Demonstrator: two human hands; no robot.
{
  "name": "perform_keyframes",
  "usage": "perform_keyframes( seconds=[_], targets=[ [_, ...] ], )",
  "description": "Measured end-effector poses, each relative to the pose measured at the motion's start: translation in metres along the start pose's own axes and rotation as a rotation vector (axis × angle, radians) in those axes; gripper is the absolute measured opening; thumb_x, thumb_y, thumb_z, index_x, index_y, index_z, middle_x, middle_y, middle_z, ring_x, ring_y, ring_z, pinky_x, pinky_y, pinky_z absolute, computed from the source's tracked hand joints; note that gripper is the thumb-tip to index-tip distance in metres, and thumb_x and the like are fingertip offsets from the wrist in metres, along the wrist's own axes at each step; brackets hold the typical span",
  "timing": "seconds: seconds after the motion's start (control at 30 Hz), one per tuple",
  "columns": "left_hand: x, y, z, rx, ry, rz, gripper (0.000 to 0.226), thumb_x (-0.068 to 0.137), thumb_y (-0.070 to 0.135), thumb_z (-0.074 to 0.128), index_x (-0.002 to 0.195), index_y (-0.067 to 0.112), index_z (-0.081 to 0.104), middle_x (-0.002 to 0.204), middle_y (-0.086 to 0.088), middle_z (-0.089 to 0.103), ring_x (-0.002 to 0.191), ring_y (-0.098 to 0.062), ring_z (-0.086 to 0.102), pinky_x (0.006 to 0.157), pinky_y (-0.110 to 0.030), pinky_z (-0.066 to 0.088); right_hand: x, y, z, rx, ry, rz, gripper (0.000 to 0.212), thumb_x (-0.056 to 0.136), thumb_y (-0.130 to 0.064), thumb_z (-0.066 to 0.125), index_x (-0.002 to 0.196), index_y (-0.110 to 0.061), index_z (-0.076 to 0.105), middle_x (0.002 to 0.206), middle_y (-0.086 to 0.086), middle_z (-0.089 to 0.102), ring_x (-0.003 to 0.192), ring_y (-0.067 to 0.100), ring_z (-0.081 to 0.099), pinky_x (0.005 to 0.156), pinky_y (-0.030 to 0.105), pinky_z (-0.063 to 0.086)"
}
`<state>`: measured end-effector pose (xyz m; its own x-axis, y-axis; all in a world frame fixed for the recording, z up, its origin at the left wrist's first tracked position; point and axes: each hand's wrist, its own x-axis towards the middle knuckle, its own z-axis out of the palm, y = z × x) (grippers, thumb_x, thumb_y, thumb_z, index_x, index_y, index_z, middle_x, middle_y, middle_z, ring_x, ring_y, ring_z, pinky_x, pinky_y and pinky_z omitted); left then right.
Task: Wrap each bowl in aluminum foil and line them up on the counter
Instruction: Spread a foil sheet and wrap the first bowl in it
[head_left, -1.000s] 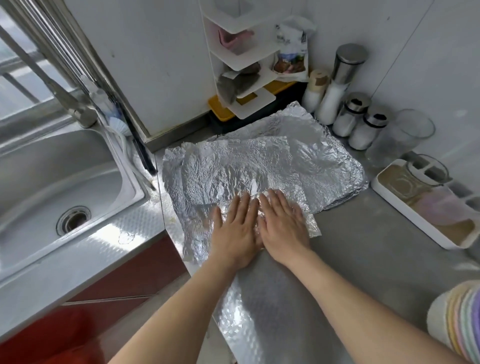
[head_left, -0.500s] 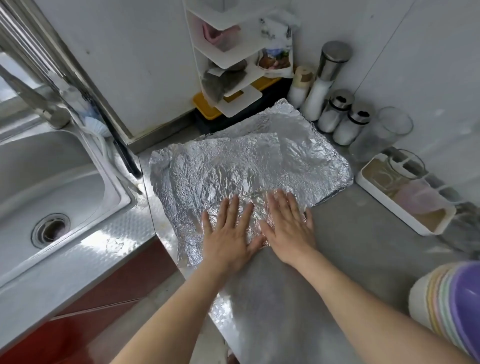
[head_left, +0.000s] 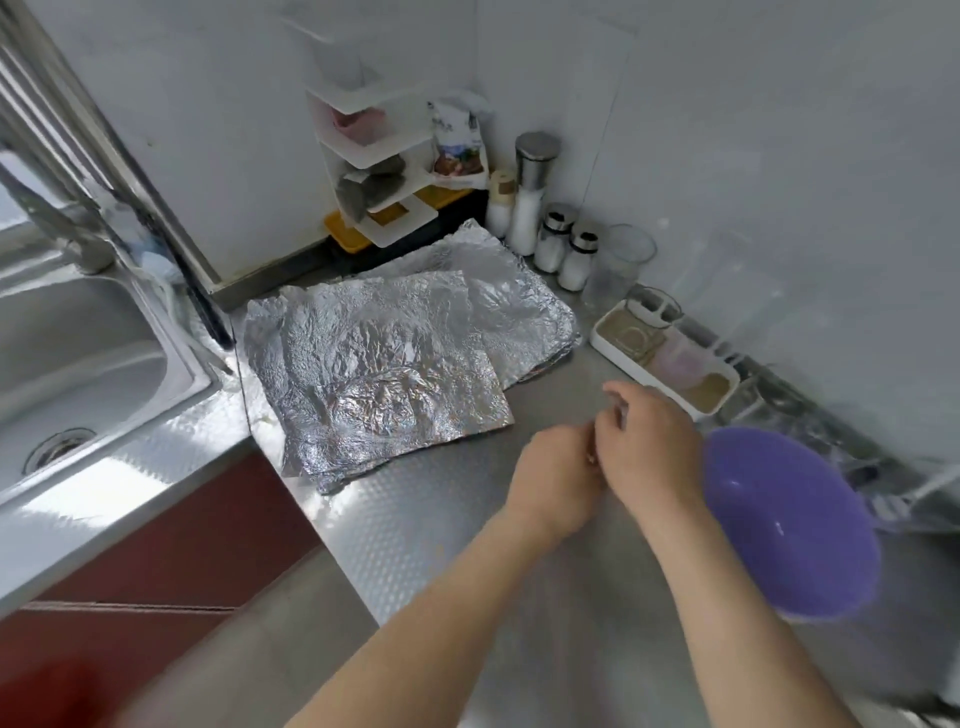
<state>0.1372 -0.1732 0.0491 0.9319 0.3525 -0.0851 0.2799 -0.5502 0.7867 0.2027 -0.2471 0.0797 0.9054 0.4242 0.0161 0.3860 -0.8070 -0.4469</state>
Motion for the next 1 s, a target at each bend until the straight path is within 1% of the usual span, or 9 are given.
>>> perform_keyframes(
  seconds=[0.1, 0.17, 0.27, 0.37, 0.47, 0.63, 0.8, 0.9, 1.0],
  targets=[
    [-0.013, 0.038, 0.031, 0.024, -0.096, -0.003, 0.045, 0.074, 0.032, 0.04, 0.104, 0.006, 0.06, 0.102, -0.02, 0.069, 0.095, -0.044, 0.06, 0.071, -0.043, 0.045, -0.012, 0.036, -0.021, -0.035, 0.058, 0.057, 0.041, 0.087, -0.013, 0.048, 0.127, -0.018, 0.058, 0.128, 0.01, 0.057, 0.12, 0.031, 0.047, 0.095, 0.04, 0.041],
    [-0.019, 0.053, 0.054, 0.01, -0.113, -0.036, 0.036, 0.083, 0.032, 0.051, 0.112, 0.011, 0.05, 0.105, -0.017, 0.067, 0.097, -0.043, 0.06, 0.07, -0.042, 0.043, -0.017, 0.058, -0.033, -0.067, 0.053, 0.102, 0.044, 0.087, -0.012, 0.048, 0.13, -0.017, 0.054, 0.13, 0.014, 0.052, 0.122, 0.033, 0.042, 0.097, 0.041, 0.038],
    [-0.021, 0.061, 0.076, 0.086, -0.02, -0.135, 0.031, 0.084, 0.025, 0.059, 0.105, 0.015, 0.04, 0.096, -0.014, 0.067, 0.09, -0.042, 0.061, 0.065, -0.039, 0.041, -0.023, 0.082, -0.044, 0.013, -0.072, 0.156, 0.044, 0.093, -0.011, 0.042, 0.136, -0.017, 0.048, 0.134, 0.016, 0.047, 0.124, 0.033, 0.043, 0.1, 0.04, 0.036],
    [-0.017, 0.061, 0.081, 0.106, 0.071, -0.206, 0.022, 0.085, 0.024, 0.056, 0.102, 0.013, 0.049, 0.092, -0.014, 0.069, 0.087, -0.039, 0.063, 0.071, -0.038, 0.049, -0.029, 0.096, -0.047, 0.171, -0.25, 0.151, 0.049, 0.097, -0.008, 0.038, 0.144, -0.02, 0.04, 0.138, 0.009, 0.051, 0.125, 0.028, 0.047, 0.101, 0.038, 0.038],
    [-0.012, 0.06, 0.079, 0.054, 0.084, -0.214, 0.022, 0.084, 0.031, 0.054, 0.096, 0.013, 0.058, 0.08, -0.013, 0.071, 0.076, -0.034, 0.069, 0.077, -0.039, 0.055, -0.034, 0.101, -0.052, 0.26, -0.28, 0.102, 0.054, 0.095, -0.003, 0.039, 0.146, -0.023, 0.038, 0.137, 0.001, 0.055, 0.123, 0.023, 0.051, 0.1, 0.035, 0.039],
    [-0.01, 0.073, 0.063, 0.196, 0.156, -0.09, 0.023, 0.091, 0.024, 0.044, 0.096, 0.009, 0.061, 0.088, -0.016, 0.071, 0.087, -0.038, 0.065, 0.079, -0.042, 0.051, -0.039, 0.099, -0.07, 0.217, -0.103, -0.072, 0.043, 0.1, -0.02, 0.042, 0.143, -0.019, 0.042, 0.13, 0.004, 0.06, 0.115, 0.024, 0.057, 0.096, 0.042, 0.046],
    [-0.023, 0.058, 0.036, -0.109, 0.332, -0.211, 0.022, 0.084, 0.022, 0.041, 0.087, 0.01, 0.058, 0.054, -0.005, 0.065, 0.055, -0.025, 0.068, 0.065, -0.04, 0.057, -0.049, 0.071, -0.082, 0.244, 0.453, -0.502, 0.028, 0.093, -0.01, 0.048, 0.114, -0.003, 0.065, 0.109, 0.012, 0.063, 0.1, 0.026, 0.058, 0.087, 0.03, 0.045],
    [-0.03, 0.044, 0.024, -0.329, 0.378, -0.323, 0.019, 0.088, 0.008, 0.042, 0.091, 0.001, 0.06, 0.052, -0.009, 0.063, 0.046, -0.025, 0.065, 0.059, -0.045, 0.059, -0.055, 0.063, -0.07, 0.249, 0.536, -0.6, 0.024, 0.088, -0.002, 0.052, 0.108, -0.001, 0.067, 0.102, 0.015, 0.058, 0.089, 0.031, 0.058, 0.079, 0.035, 0.047],
    [-0.037, 0.026, 0.014, -0.387, 0.425, -0.408, 0.015, 0.092, 0.006, 0.041, 0.093, 0.001, 0.055, 0.062, -0.018, 0.062, 0.041, -0.023, 0.062, 0.046, -0.034, 0.054, -0.057, 0.071, -0.055, 0.259, 0.519, -0.498, 0.03, 0.084, -0.005, 0.058, 0.113, -0.004, 0.064, 0.103, 0.016, 0.05, 0.088, 0.031, 0.052, 0.077, 0.042, 0.047]
  ],
)
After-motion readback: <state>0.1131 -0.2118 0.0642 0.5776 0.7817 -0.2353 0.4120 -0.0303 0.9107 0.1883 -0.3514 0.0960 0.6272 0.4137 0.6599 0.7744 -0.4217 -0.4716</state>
